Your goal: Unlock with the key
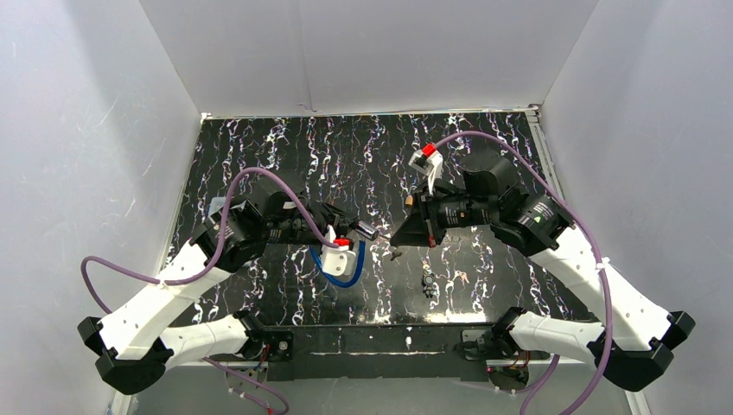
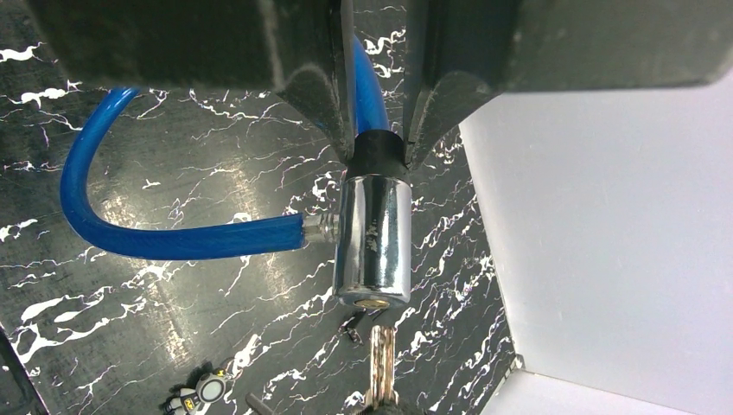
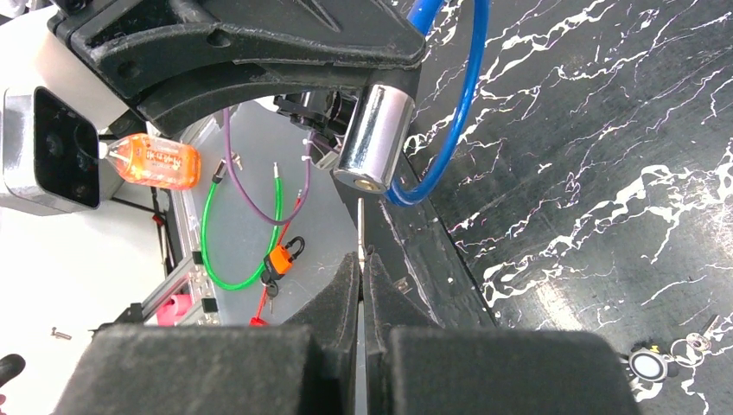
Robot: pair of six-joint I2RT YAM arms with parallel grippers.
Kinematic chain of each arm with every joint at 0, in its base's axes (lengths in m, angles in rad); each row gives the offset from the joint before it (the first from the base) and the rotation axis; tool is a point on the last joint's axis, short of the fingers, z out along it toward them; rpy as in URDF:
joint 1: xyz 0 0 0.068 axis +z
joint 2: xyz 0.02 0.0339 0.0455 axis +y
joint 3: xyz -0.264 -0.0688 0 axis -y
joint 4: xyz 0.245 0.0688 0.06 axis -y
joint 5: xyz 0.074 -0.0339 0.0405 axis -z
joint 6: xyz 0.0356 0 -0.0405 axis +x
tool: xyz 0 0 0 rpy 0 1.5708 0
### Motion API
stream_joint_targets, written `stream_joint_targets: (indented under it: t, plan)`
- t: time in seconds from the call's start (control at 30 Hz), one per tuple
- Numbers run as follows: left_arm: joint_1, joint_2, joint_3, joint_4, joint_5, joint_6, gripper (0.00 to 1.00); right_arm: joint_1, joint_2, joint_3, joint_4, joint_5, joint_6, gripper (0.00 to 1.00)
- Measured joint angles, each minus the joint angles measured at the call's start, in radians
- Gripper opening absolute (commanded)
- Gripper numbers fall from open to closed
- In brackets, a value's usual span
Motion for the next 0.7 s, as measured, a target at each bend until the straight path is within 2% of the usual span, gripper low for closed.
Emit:
stream_joint_targets:
  t: [0.7]
  plan:
    - [-0.006,0.001,0.000,0.010,0.000,-0.002,0.00,0.000,0.018,-0.013,0.008,-0.007,0.002,0.01]
